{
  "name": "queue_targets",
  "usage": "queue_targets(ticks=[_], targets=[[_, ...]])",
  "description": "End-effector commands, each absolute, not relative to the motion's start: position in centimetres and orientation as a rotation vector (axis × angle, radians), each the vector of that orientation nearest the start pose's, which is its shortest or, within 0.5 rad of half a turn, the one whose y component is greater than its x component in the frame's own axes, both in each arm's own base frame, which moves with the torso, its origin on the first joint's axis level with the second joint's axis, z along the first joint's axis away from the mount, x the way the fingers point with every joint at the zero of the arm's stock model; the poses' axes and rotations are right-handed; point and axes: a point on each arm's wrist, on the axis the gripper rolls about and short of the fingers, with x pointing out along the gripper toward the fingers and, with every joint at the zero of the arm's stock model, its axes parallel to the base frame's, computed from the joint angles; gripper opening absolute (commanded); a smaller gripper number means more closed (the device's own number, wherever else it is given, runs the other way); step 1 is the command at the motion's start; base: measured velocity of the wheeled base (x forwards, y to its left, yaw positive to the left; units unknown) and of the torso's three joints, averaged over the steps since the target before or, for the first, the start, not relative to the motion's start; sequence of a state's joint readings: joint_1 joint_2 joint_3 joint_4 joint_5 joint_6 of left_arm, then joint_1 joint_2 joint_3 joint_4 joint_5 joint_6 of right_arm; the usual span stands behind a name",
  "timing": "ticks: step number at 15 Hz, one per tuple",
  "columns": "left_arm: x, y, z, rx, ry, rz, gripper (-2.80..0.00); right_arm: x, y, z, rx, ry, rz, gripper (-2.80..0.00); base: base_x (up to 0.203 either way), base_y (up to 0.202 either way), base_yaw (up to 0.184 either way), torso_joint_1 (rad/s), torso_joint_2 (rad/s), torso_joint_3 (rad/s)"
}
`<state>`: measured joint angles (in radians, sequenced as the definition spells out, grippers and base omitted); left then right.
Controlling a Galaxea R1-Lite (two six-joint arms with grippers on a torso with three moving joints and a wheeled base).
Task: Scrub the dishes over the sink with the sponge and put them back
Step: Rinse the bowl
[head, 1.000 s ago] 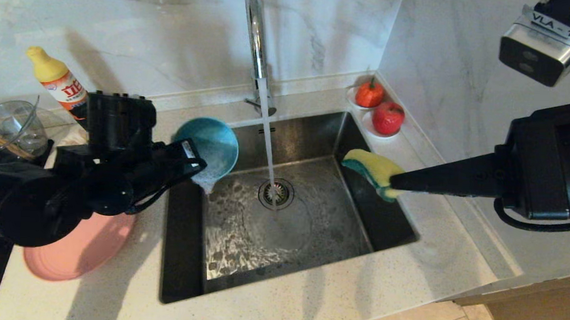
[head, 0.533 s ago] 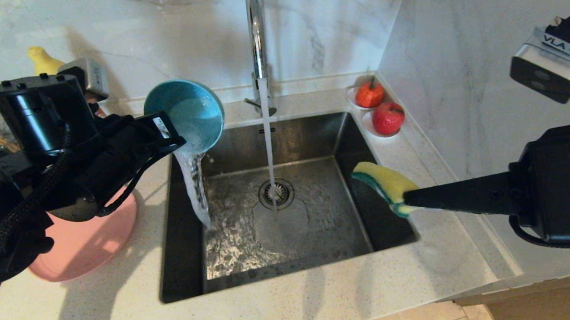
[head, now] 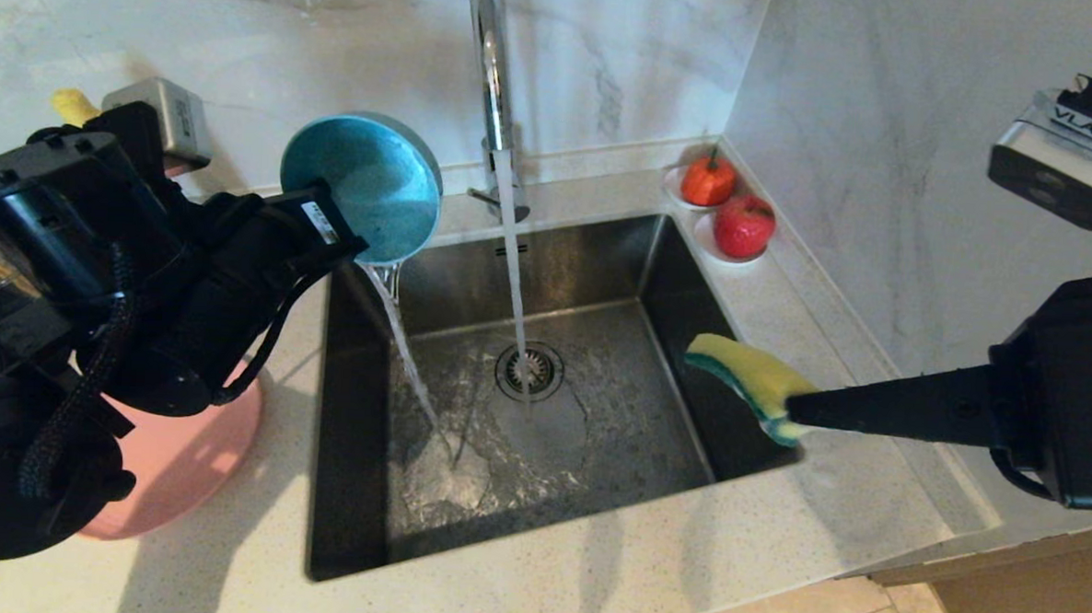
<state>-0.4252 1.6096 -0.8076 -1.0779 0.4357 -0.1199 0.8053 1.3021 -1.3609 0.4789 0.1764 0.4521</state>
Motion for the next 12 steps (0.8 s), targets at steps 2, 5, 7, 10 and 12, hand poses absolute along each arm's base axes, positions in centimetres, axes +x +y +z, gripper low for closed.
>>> queue_targets(ticks=[2, 5, 7, 10, 12], targets=[[25.8, -11.2, 25.9, -0.195, -0.341, -0.009, -2.8, 12.4, 13.4, 33.2, 0.276, 0.63, 0.852, -2.8, 0.0, 0.0, 0.0, 0.0, 0.0, 0.0], [25.3, -11.0, 26.2, -0.163, -0.424, 0.008, -2.8, 12.6, 13.6, 33.1, 0.274, 0.64, 0.849, -2.8, 0.0, 0.0, 0.0, 0.0, 0.0, 0.0], [24.9, -10.8, 26.4, -0.164, -0.48, 0.017, -2.8, 12.7, 13.7, 33.0, 0.273, 0.644, 0.847, -2.8, 0.0, 0.0, 0.0, 0.0, 0.0, 0.0], [24.6, -10.6, 26.9, -0.138, -0.534, 0.03, -2.8, 12.8, 13.8, 32.8, 0.269, 0.655, 0.844, -2.8, 0.0, 0.0, 0.0, 0.0, 0.0, 0.0], [24.1, -10.5, 27.4, -0.12, -0.586, 0.041, -2.8, 12.8, 13.9, 32.3, 0.264, 0.67, 0.84, -2.8, 0.0, 0.0, 0.0, 0.0, 0.0, 0.0]])
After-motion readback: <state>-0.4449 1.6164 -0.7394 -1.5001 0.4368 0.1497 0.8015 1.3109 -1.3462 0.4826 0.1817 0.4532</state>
